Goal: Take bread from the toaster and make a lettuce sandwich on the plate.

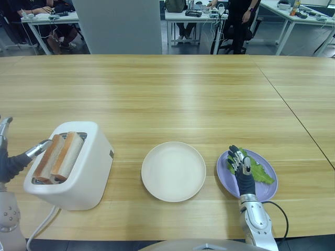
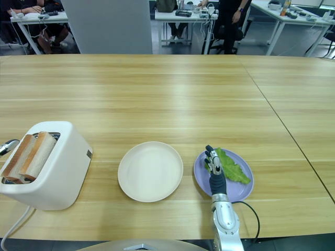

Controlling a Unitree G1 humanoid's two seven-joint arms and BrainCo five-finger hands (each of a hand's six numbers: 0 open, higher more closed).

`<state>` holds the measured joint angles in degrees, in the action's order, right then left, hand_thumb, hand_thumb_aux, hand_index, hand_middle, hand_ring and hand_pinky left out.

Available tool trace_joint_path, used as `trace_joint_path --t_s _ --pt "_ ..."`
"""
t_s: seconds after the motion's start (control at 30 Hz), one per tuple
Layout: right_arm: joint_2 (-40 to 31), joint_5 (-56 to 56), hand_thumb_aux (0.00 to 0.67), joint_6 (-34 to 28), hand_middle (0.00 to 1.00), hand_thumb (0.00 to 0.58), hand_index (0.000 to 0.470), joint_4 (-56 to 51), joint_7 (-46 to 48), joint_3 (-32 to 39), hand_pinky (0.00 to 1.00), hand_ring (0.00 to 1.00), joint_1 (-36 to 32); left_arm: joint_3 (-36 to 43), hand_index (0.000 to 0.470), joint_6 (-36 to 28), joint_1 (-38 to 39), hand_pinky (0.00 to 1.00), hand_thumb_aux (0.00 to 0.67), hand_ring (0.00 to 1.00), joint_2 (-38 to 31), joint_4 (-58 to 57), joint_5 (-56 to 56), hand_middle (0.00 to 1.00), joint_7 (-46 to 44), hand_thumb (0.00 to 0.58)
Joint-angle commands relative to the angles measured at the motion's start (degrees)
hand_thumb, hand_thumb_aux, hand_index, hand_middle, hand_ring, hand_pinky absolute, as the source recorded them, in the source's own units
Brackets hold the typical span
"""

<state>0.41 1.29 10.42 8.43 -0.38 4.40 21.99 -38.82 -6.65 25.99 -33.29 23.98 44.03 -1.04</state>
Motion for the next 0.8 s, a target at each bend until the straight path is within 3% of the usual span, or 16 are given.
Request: trace_joint_path --t_s 0.03,0.67,0.7,0.73,0.8 --pt "0.1 -0.7 0.000 -0.4 0.00 0.000 0.000 0.6 0.3 -0.3 0.00 0.00 -0.1 1.4 0.000 -0.6 0.5 0.00 0.000 0.00 -0.1 -1.8 -0.5 0.00 -1.5 0.000" --pt "0.2 -4.5 0.000 -0.3 0.00 0.000 0.000 3.5 0.9 -3.5 0.00 0.00 1.2 8.3 0.005 -2.3 2.3 0.00 0.008 0.00 0.8 -9.3 -0.4 0.00 -0.9 0.014" --pt "0.2 -4.5 0.000 -0.3 0.00 0.000 0.000 3.3 0.9 -3.5 0.00 0.00 1.1 8.4 0.361 -2.4 2.2 0.00 0.525 0.00 0.8 -9.3 -0.6 0.00 -0.9 0.553" --pt "0.2 -4.3 0.000 -0.4 0.00 0.000 0.000 3.0 0.9 -3.4 0.00 0.00 1.1 8.3 0.460 -2.2 2.0 0.00 0.670 0.00 0.9 -9.3 -1.1 0.00 -0.7 0.580" --pt "0.3 -4.1 0.000 -0.4 0.00 0.000 0.000 2.4 0.8 -3.3 0.00 0.00 1.0 8.2 0.460 -2.2 1.6 0.00 0.670 0.00 1.0 -8.8 -1.9 0.00 -0.8 0.580"
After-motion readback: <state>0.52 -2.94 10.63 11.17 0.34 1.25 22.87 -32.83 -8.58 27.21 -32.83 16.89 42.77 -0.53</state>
